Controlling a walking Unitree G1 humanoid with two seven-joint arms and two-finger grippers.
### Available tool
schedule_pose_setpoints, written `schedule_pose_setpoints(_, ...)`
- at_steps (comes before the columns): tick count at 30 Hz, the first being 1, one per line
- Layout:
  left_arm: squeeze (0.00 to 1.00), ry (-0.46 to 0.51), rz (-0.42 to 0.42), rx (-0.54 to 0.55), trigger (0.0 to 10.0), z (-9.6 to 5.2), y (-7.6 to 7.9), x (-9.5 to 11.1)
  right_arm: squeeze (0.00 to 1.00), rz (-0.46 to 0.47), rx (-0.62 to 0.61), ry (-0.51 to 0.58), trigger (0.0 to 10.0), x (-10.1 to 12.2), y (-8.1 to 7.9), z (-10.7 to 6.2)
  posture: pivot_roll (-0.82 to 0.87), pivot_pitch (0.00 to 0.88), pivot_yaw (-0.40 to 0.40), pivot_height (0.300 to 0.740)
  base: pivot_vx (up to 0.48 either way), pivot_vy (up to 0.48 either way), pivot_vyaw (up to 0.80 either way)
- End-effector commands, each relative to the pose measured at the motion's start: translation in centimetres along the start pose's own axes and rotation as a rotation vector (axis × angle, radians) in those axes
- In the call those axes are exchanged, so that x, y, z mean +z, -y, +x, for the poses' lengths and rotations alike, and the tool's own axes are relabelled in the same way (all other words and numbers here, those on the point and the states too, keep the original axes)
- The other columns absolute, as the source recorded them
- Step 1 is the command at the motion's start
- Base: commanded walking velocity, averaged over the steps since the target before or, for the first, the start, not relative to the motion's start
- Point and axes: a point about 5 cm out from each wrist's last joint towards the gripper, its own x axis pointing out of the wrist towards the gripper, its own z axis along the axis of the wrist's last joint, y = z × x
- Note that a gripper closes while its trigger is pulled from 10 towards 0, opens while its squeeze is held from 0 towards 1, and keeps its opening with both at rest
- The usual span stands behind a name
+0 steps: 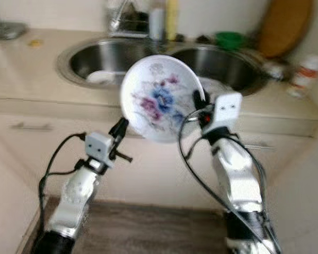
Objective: Kitchen organization
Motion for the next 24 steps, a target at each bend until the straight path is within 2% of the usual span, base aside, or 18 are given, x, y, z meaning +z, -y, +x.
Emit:
schedule_pose_setpoints(1,0.00,0.024,-0.013,-0.029,10.0,0.4,0.9,0.4,0.00,-0.013,-0.057,0.072,0.0,1.7,1.4,0.0,0.11,0.000,-0.061,0.740,0.251,0.000,0.40)
schedule_pose_setpoints(4,0.00,0.023,-0.012,-0.030,10.0,0.4,0.9,0.4,0.00,0.043,-0.095,0.135,0.0,3.2,1.8,0.5,0.11,0.000,-0.061,0.740,0.249,0.000,0.00)
schedule_pose_setpoints(12,0.00,0.019,-0.012,-0.040,10.0,0.5,0.9,0.3,0.00,0.070,-0.145,0.218,0.0,5.0,2.2,1.1,0.11,0.000,-0.055,0.740,0.248,0.000,0.00)
schedule_pose_setpoints(24,0.00,0.024,-0.014,-0.034,10.0,0.5,1.0,0.4,0.00,0.054,-0.164,0.214,0.0,4.8,2.2,1.0,0.12,0.000,-0.059,0.740,0.249,0.000,0.00)
